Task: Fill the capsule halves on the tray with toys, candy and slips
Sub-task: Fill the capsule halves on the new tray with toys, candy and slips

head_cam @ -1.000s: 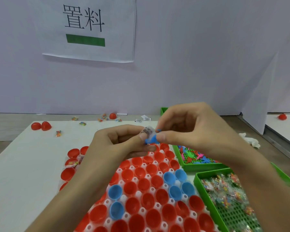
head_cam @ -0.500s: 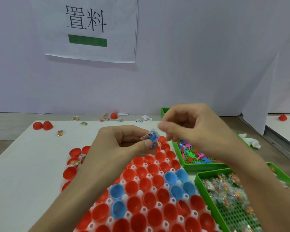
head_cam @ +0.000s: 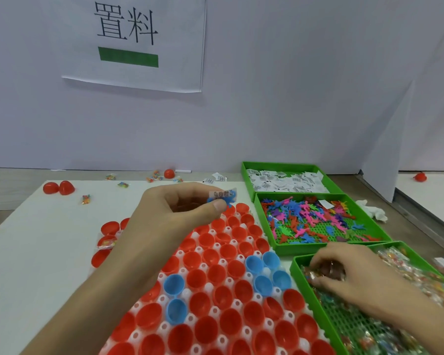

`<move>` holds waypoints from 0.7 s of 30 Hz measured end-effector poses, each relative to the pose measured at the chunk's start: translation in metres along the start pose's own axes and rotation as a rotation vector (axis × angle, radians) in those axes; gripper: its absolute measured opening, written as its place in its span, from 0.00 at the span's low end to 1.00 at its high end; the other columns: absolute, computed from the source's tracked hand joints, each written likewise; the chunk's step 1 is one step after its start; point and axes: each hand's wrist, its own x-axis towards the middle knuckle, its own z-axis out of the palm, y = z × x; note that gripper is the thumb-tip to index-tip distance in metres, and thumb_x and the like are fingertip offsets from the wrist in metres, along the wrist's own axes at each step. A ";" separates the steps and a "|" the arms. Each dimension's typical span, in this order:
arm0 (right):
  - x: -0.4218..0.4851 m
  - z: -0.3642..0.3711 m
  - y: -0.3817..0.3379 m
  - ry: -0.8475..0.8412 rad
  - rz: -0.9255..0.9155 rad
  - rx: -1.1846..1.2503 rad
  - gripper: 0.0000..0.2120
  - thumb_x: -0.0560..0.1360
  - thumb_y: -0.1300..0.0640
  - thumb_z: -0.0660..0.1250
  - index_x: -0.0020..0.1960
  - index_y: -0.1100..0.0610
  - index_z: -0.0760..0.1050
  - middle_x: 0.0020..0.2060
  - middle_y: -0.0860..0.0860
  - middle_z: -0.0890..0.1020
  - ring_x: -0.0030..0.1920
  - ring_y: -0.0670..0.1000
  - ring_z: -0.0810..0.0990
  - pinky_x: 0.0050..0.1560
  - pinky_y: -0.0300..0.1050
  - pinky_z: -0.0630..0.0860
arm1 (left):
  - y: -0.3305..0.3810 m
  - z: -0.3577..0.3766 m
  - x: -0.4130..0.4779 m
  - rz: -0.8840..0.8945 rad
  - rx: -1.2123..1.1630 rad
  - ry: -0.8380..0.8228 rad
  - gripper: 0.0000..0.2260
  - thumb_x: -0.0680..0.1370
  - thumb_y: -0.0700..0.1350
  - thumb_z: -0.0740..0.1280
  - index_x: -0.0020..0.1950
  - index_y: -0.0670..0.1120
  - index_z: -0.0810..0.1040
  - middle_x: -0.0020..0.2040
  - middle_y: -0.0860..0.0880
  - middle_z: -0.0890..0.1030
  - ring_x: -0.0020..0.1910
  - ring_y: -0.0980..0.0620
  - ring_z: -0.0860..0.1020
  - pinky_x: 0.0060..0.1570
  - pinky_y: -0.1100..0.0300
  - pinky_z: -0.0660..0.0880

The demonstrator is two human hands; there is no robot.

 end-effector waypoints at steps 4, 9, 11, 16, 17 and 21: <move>-0.002 0.003 -0.001 0.023 -0.007 0.040 0.07 0.71 0.45 0.76 0.38 0.42 0.79 0.40 0.41 0.80 0.42 0.40 0.76 0.42 0.35 0.73 | 0.002 -0.001 -0.001 0.015 -0.022 -0.005 0.14 0.61 0.56 0.73 0.44 0.54 0.86 0.41 0.51 0.86 0.41 0.56 0.84 0.45 0.64 0.77; -0.009 0.003 -0.005 -0.020 -0.019 -0.012 0.13 0.71 0.41 0.74 0.53 0.37 0.76 0.47 0.38 0.78 0.46 0.37 0.75 0.49 0.33 0.73 | 0.004 -0.005 -0.001 0.051 -0.052 -0.051 0.15 0.61 0.58 0.73 0.43 0.52 0.87 0.38 0.48 0.86 0.38 0.54 0.83 0.45 0.63 0.80; -0.010 0.002 -0.009 -0.006 0.003 -0.014 0.10 0.72 0.42 0.74 0.51 0.38 0.77 0.46 0.38 0.78 0.45 0.38 0.76 0.48 0.35 0.74 | 0.005 -0.005 -0.001 0.060 -0.074 -0.068 0.15 0.62 0.58 0.73 0.43 0.51 0.87 0.39 0.47 0.86 0.38 0.53 0.83 0.46 0.63 0.81; -0.013 -0.010 -0.008 0.006 0.074 0.081 0.09 0.71 0.53 0.78 0.43 0.40 0.82 0.37 0.33 0.82 0.38 0.39 0.80 0.41 0.35 0.76 | 0.009 -0.007 -0.002 0.061 -0.076 -0.096 0.15 0.62 0.58 0.73 0.42 0.52 0.87 0.39 0.47 0.86 0.40 0.53 0.84 0.46 0.64 0.80; -0.014 -0.014 -0.007 -0.003 0.083 0.081 0.10 0.71 0.56 0.78 0.42 0.40 0.82 0.36 0.32 0.82 0.38 0.39 0.80 0.41 0.35 0.77 | 0.009 -0.008 -0.003 0.061 -0.077 -0.095 0.15 0.61 0.58 0.73 0.42 0.52 0.87 0.39 0.47 0.86 0.40 0.53 0.84 0.45 0.65 0.80; -0.018 -0.021 -0.004 0.003 0.082 0.084 0.14 0.71 0.60 0.77 0.41 0.39 0.83 0.37 0.31 0.83 0.41 0.39 0.81 0.44 0.35 0.77 | 0.011 -0.011 -0.002 0.064 -0.100 -0.083 0.16 0.61 0.58 0.73 0.42 0.51 0.87 0.41 0.48 0.86 0.40 0.54 0.83 0.44 0.66 0.79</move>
